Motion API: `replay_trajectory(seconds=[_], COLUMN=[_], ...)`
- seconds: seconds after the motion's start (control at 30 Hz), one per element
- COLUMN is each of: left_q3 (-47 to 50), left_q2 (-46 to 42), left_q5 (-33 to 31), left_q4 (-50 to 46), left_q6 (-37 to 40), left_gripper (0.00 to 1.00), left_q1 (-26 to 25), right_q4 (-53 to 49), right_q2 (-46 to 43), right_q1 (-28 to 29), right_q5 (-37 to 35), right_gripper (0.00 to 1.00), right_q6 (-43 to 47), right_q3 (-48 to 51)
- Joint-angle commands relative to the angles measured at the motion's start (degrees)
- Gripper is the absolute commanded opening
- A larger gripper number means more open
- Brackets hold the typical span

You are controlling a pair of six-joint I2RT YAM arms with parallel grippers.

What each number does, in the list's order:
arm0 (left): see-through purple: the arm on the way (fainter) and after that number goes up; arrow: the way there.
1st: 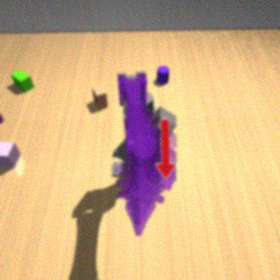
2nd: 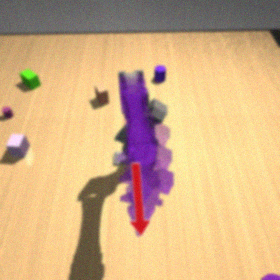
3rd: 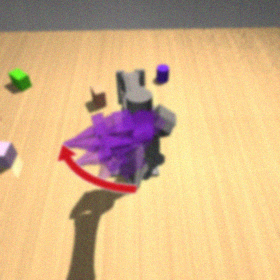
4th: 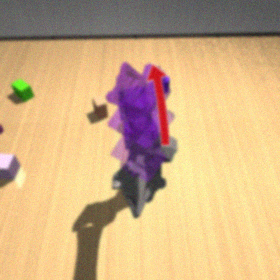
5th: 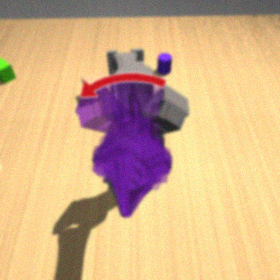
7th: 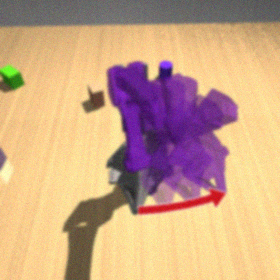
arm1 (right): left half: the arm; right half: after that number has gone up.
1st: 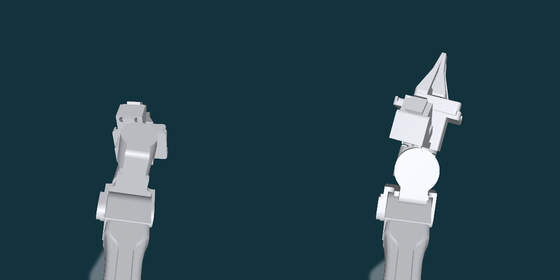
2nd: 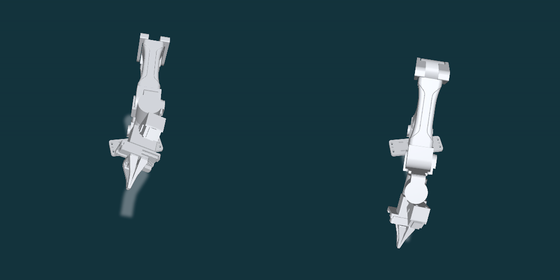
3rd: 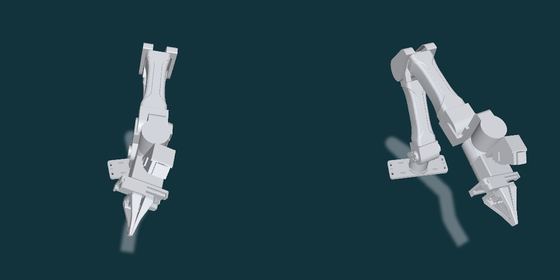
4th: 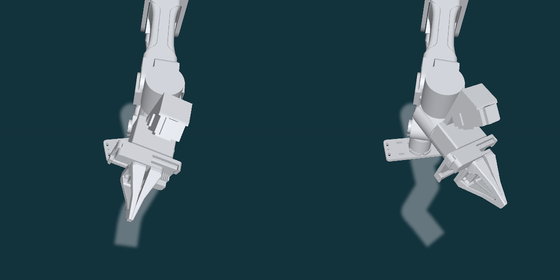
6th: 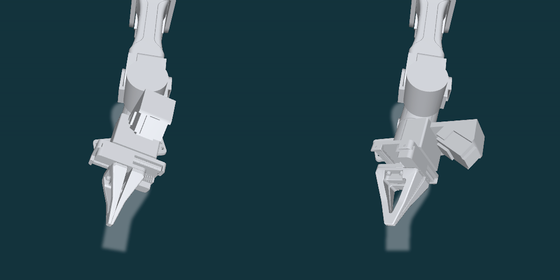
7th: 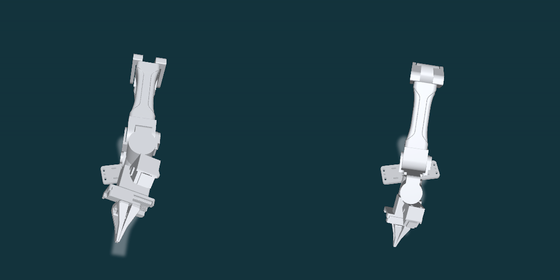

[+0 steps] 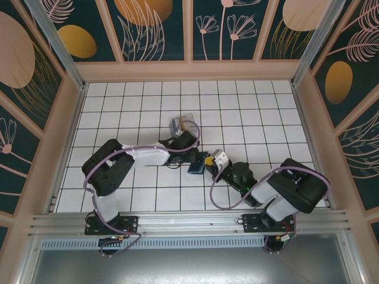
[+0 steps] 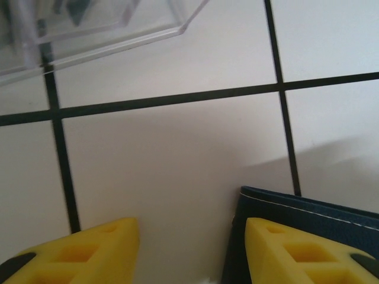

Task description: Put the credit cards into the card holder

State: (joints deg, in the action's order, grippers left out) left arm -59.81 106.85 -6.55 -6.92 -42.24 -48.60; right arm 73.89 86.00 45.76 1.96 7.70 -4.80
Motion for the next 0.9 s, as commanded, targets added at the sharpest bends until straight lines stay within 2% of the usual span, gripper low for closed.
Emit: replay_trajectory(seconds=[0.0, 0.13, 0.27, 0.33, 0.43, 0.5, 0.53, 0.6, 0.7, 0.77, 0.87], left_q3=[0.4, 1.6, 1.5, 2.5, 3.4, 3.8, 3.8, 5.8, 6.9, 8.3, 9.0], left_q2=[3.5, 4.0, 3.8, 2.7, 1.5, 1.3, 1.2, 1.3, 1.6, 1.2, 1.0], left_q5=[1.1, 4.5, 5.6, 5.8, 7.2, 9.6, 10.4, 11.6, 12.6, 13.1, 13.4], left_q4=[-5.0, -1.7, -1.7, -1.0, 0.1, 1.4, 2.1, 3.3, 4.0, 5.1, 5.9], left_q6=[0.1, -0.7, -0.7, -0.7, -0.4, 0.4, 0.6, 1.1, 1.4, 1.5, 1.3], left_gripper=[0.51, 0.51, 0.52, 0.52, 0.53, 0.53, 0.53, 0.52, 0.51, 0.51, 0.51], left_q1=[-0.5, -0.6, -0.5, -0.5, -0.5, -0.5, -0.5, -0.5, -0.5, -0.5, -0.5], right_q4=[-1.9, -9.9, -13.8, -23.5, -43.5, -58.0, -63.5, -72.4, -77.8, -77.8, -79.0], right_q2=[-2.7, -2.0, -7.3, -13.0, -20.8, -24.8, -25.8, -27.0, -26.3, -24.6, -20.2], right_q1=[0.3, 0.5, 0.7, 0.7, -0.4, -1.8, -2.6, -5.0, -5.7, -5.1, -3.0], right_q5=[1.8, 4.7, 0.1, -4.9, -12.1, -14.1, -13.4, -8.7, -2.3, 1.9, 3.9], right_gripper=[0.17, 0.35, 0.39, 0.40, 0.41, 0.48, 0.51, 0.50, 0.47, 0.46, 0.46], right_q6=[2.1, 3.0, -3.4, -8.9, -22.2, -37.4, -43.6, -54.5, -66.2, -70.2, -72.4], right_q3=[-0.9, -4.0, -3.4, -5.9, -12.9, -17.5, -19.1, -21.8, -23.2, -23.4, -25.7])
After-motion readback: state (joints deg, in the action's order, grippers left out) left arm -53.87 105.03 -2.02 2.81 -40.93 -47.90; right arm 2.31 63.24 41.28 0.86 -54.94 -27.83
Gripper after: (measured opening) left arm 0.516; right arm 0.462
